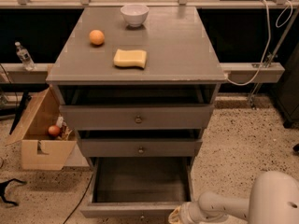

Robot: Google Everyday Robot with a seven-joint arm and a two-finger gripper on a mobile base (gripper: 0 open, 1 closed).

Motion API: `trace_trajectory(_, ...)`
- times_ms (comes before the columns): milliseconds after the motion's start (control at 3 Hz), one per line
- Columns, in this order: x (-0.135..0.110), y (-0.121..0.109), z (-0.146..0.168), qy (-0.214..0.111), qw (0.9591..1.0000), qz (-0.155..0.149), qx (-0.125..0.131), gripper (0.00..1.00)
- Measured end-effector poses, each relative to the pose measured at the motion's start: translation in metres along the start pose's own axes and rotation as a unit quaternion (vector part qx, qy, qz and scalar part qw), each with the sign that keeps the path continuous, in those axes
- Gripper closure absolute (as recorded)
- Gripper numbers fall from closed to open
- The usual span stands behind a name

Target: Close bottom drawer

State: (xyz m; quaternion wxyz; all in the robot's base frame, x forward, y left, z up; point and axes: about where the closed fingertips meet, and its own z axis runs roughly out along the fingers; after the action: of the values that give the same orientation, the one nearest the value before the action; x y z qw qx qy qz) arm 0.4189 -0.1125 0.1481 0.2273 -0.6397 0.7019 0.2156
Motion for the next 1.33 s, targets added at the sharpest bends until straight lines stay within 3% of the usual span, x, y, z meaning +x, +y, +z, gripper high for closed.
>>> trace_trajectory(667, -0.006, -0.016, 0.007, -0.016, 0.9996, -0.013, 0.019, 1.0)
trace_trajectory(1000, -0.015, -0.04, 0.013, -0.038, 0.9978, -0.026, 0.048, 1.0)
trace_trajectory(1333, -0.015, -0.04, 0.013, -0.038, 0.9978, -0.026, 0.048, 1.0)
